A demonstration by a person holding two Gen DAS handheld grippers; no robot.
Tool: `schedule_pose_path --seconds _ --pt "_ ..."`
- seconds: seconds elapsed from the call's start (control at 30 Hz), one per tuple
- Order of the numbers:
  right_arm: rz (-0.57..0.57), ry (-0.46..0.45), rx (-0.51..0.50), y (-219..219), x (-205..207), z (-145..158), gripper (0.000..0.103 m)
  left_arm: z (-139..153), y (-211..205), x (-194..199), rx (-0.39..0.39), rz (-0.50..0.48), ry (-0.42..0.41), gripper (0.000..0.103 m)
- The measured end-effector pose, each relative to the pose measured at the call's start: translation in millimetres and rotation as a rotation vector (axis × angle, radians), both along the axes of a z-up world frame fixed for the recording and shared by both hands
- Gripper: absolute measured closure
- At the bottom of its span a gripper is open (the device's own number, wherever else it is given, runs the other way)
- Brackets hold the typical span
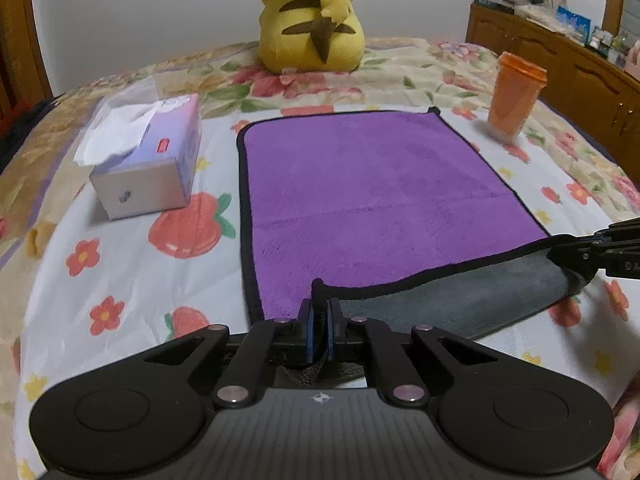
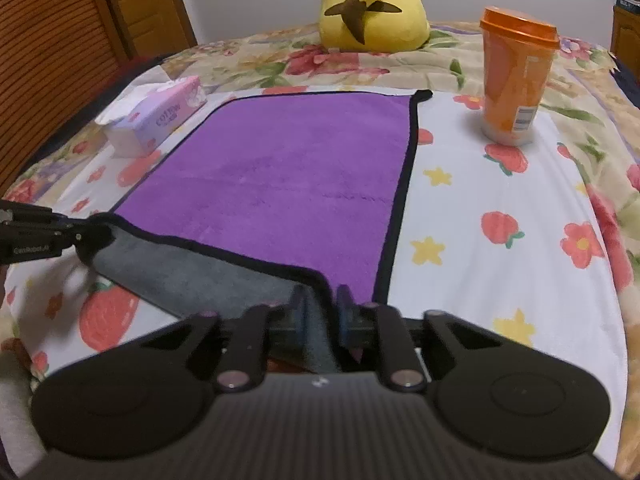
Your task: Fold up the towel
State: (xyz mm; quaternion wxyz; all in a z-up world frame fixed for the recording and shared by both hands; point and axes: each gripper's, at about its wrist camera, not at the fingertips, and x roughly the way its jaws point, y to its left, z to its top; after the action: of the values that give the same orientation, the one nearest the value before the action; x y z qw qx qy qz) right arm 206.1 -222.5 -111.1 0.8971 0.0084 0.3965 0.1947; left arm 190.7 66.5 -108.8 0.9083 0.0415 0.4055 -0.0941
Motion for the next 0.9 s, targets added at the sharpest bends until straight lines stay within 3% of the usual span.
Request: schedule_pose_path --seconds 0.9 --pt "0.017 -0.148 0.091 -13.0 6.7 32.0 0.098 48.4 -7.1 -14.2 -0.069 0.013 -0.218 0.095"
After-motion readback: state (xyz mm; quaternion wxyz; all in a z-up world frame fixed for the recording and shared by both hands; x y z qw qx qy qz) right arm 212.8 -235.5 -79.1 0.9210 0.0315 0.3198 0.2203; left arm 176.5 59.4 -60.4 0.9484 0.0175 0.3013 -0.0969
